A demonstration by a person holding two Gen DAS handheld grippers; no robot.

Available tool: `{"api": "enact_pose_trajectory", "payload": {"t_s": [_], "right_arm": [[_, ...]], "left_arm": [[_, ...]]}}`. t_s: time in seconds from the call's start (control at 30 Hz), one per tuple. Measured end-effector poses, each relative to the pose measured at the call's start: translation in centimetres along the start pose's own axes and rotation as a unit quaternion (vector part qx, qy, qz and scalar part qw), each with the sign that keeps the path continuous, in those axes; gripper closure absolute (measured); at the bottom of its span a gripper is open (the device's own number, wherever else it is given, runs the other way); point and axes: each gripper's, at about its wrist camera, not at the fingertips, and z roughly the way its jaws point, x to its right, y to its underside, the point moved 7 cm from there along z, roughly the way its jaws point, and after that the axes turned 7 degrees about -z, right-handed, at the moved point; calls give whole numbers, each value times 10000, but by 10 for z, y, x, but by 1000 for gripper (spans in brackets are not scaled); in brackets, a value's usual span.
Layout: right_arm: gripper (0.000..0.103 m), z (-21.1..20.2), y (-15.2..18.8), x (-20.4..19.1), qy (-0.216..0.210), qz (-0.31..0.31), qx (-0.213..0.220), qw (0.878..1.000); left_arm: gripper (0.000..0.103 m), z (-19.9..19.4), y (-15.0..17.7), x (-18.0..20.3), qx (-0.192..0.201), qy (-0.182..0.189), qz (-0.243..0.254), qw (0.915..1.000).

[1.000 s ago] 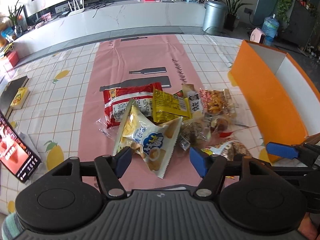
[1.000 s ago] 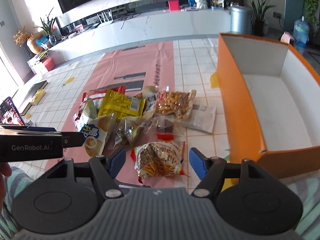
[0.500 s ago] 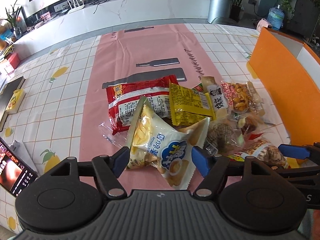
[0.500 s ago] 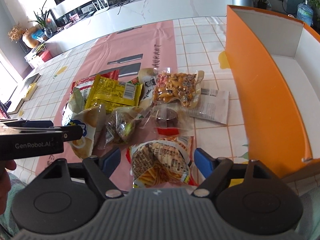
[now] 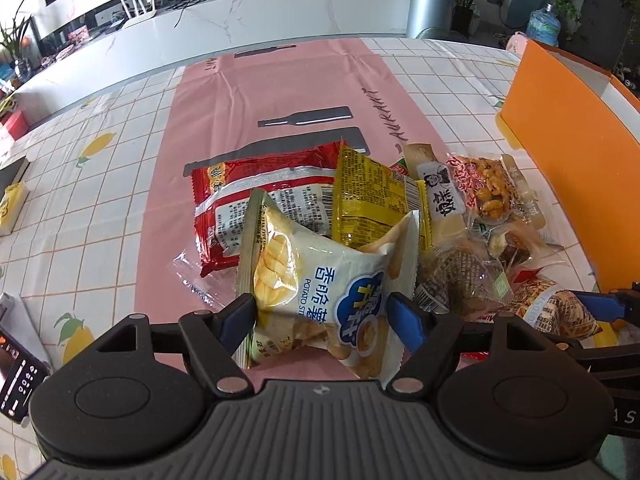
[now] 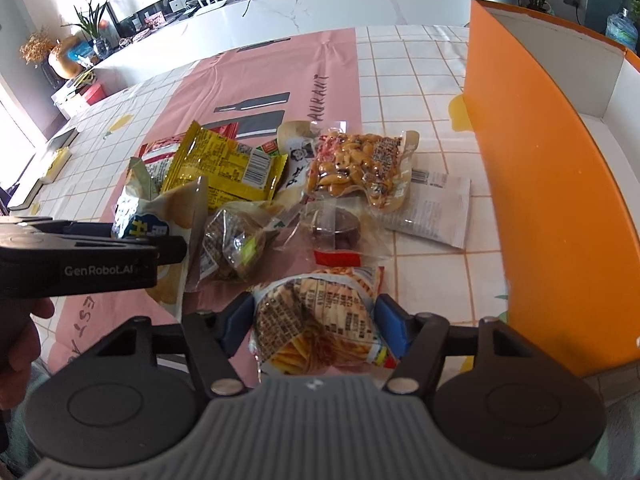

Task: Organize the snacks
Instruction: 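Grasp the white-blue potato-stick bag with the left gripper while the right grasps the striped snack packet, then carry both held packets over the orange box and lower them inside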

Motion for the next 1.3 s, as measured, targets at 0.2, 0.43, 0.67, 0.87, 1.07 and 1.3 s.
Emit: {"api": "enact_pose_trajectory", "payload": {"t_s": [0.2,0.43,0.67,0.87,1.07,1.3], "right_arm": [[48,-2,0,-4,119,-180,1,9998],[49,-15,1,-4,-1,-117,33,9999],[49,-40,1,-4,-51,-126,278,9995],[49,-72,-6,1,-30,-114,629,9980],[49,-113,-20,16,149,-189,1080,9939],[49,-165,-44,58,388,-80,1470,9883]], "left_arm": [[30,-2,1,1,-24,119,-96,9999],[37,-24,2,8,94,138,-130,9998],[37,-62,-2,17,320,238,-270,9988],[37,-96,-8,28,581,424,-358,9968],[37,-124,-22,47,828,689,-285,9938],[37,-151,-47,89,1095,1046,83,9884]]}}
